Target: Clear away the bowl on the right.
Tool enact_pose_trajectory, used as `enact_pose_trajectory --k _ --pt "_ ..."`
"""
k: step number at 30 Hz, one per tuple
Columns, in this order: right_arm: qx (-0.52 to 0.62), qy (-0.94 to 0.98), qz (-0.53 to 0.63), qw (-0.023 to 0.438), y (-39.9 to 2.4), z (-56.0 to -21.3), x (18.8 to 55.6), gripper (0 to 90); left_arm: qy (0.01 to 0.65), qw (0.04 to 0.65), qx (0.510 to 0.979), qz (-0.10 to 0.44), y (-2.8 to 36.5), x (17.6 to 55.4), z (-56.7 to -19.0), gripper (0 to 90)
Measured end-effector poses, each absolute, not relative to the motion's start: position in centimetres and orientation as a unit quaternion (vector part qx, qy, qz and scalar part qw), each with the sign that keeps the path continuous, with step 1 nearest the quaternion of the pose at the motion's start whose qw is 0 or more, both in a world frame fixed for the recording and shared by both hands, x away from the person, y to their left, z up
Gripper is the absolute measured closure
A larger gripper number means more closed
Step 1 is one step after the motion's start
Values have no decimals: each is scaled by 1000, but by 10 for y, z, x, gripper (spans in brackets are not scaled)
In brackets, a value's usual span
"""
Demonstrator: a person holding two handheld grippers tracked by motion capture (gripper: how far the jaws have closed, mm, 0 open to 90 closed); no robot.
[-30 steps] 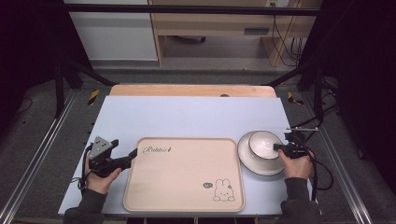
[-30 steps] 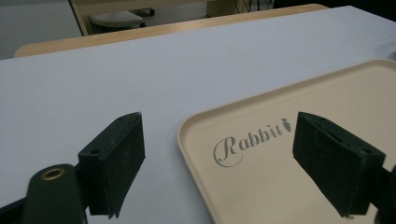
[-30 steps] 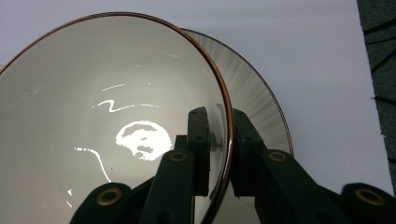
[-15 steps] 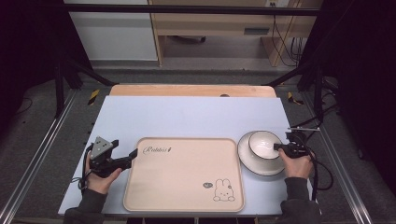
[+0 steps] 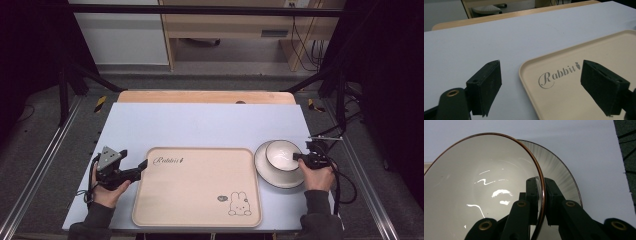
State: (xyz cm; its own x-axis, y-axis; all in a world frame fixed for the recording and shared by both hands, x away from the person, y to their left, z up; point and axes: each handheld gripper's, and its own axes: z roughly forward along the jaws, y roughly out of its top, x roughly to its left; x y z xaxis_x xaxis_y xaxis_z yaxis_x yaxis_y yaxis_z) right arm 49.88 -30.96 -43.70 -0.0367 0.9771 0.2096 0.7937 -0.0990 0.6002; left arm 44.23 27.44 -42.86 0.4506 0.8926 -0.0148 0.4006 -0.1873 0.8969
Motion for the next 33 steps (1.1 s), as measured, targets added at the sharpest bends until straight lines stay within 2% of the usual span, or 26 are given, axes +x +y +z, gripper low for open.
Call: enact_pose_trajectory --k 21,33 --pt "667 657 303 179 -306 -428 493 826 450 453 720 272 275 442 -428 172" --pt "664 651 323 177 -309 -418 486 825 450 452 720 272 274 442 -428 173"
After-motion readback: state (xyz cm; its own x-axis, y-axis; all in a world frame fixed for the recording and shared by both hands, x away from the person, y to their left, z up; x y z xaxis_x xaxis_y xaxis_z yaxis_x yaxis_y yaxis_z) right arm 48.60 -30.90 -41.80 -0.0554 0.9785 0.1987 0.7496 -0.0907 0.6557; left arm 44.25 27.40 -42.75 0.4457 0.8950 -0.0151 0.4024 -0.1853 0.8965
